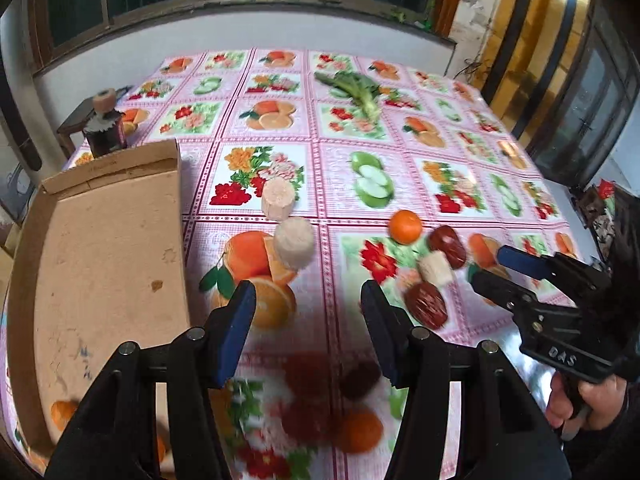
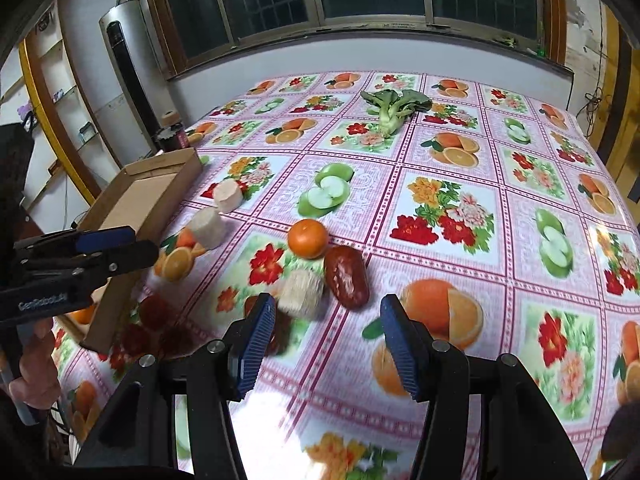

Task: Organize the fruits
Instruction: 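Grasp a beige round bun with the left tool while the right tool grasps a red date, then carry the bun and the date over the cardboard tray with both tools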

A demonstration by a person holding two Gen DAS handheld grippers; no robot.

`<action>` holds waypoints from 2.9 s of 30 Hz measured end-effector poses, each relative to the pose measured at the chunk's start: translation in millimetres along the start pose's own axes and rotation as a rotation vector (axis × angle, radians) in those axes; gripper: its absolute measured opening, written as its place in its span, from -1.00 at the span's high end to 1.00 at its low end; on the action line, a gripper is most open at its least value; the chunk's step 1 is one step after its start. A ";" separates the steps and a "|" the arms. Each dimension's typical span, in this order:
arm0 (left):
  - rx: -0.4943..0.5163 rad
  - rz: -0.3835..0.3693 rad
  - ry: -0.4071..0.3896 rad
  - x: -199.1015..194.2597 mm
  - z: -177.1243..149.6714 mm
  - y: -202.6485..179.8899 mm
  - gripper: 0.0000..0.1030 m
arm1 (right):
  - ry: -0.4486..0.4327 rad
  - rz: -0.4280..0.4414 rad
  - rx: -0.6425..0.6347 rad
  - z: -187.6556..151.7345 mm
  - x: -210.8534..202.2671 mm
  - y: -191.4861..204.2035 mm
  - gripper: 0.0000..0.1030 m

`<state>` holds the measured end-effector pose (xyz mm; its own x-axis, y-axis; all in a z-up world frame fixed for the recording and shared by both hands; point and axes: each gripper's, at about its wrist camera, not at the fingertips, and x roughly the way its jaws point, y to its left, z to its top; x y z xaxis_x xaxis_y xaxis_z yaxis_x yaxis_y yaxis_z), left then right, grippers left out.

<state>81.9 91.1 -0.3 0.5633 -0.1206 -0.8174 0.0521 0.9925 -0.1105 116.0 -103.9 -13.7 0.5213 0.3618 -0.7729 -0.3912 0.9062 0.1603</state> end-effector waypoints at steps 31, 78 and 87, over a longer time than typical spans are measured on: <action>-0.085 0.041 0.083 70.4 23.6 5.8 0.45 | 0.038 0.089 0.136 19.0 44.3 -28.0 0.43; -0.155 0.061 -0.102 -75.1 -53.0 85.3 0.44 | -0.074 0.202 -0.067 3.4 -37.1 120.3 0.44; -0.178 0.072 -0.104 -78.9 -57.8 102.0 0.44 | -0.062 0.230 -0.100 5.6 -29.6 144.3 0.44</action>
<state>-4.9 200.7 20.2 0.6429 -0.0378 -0.7651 -0.1324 0.9783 -0.1596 48.3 17.4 35.7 0.4541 0.5718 -0.6833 -0.5763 0.7734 0.2642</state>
